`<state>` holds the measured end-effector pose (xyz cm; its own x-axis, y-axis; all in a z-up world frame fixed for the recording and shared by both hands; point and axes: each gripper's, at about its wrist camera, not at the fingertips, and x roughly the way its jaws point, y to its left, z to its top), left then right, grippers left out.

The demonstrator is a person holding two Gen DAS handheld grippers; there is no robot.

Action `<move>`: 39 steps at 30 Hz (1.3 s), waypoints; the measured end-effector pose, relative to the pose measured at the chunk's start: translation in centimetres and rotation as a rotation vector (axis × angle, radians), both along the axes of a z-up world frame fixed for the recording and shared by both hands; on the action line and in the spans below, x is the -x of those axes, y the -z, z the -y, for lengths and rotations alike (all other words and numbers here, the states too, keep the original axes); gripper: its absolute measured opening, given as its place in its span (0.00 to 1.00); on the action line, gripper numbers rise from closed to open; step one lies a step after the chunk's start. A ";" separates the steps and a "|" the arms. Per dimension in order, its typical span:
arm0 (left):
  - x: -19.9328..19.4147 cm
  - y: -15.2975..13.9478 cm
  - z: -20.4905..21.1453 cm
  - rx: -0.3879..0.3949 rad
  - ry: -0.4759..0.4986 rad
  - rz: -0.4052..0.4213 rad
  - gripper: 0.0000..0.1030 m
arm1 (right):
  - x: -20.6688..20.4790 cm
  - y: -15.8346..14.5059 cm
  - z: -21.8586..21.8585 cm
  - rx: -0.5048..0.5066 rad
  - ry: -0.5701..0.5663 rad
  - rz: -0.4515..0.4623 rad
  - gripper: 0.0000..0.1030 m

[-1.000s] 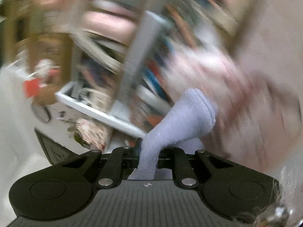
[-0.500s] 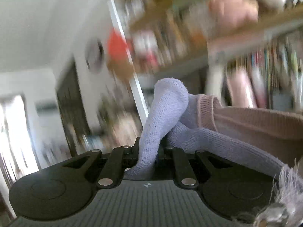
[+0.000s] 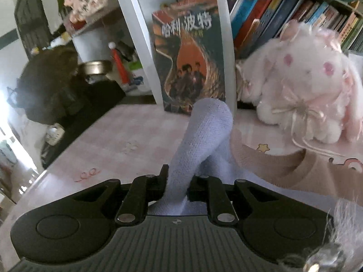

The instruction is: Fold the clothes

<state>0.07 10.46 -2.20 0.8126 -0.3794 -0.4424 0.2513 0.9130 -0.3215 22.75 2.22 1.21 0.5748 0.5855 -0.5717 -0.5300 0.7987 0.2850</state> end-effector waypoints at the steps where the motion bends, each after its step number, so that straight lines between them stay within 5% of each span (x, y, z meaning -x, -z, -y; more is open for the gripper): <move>1: 0.0 -0.1 -0.3 0.015 -0.007 -0.009 0.17 | 0.0 0.0 -0.1 -0.002 0.005 0.005 0.29; 2: 0.1 -0.1 -0.7 0.031 -0.013 -0.019 0.18 | 0.3 -0.2 0.3 -0.012 0.001 0.018 0.45; 3: 0.2 -0.2 -1.0 0.046 -0.019 -0.028 0.19 | 0.8 -0.4 0.8 -0.023 -0.005 0.032 0.50; 7: 1.6 -0.7 -1.2 -0.033 -0.054 -0.027 0.29 | 4.1 -2.4 6.0 -0.084 -0.041 0.090 0.57; 11: 3.9 -2.3 -1.9 -0.122 -0.114 0.033 0.58 | 8.5 -2.4 12.2 -0.025 -0.031 0.099 0.59; 16: 6.6 -5.0 -2.0 -0.195 -0.172 0.105 0.58 | 15.6 -0.2 17.5 0.228 0.010 0.188 0.59; 19: 6.2 -6.7 0.6 -0.207 -0.060 0.148 0.58 | 19.7 1.4 19.4 0.299 0.016 0.235 0.58; 25: 2.2 -8.0 11.2 -0.411 0.209 0.208 0.58 | 24.5 4.1 21.2 0.337 0.084 0.249 0.37; 29: -1.4 -7.0 18.1 -0.540 0.350 0.202 0.58 | 25.9 4.7 22.5 0.298 0.124 0.257 0.37; 39: -7.7 -2.8 26.1 -0.788 0.381 0.197 0.48 | 26.5 5.1 23.5 0.222 0.152 0.241 0.35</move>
<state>7.75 -15.66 0.63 0.7824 -0.2841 -0.5542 0.5665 0.6942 0.4440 -3.77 -21.25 -3.89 0.7799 0.3595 -0.5123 -0.4309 0.9021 -0.0229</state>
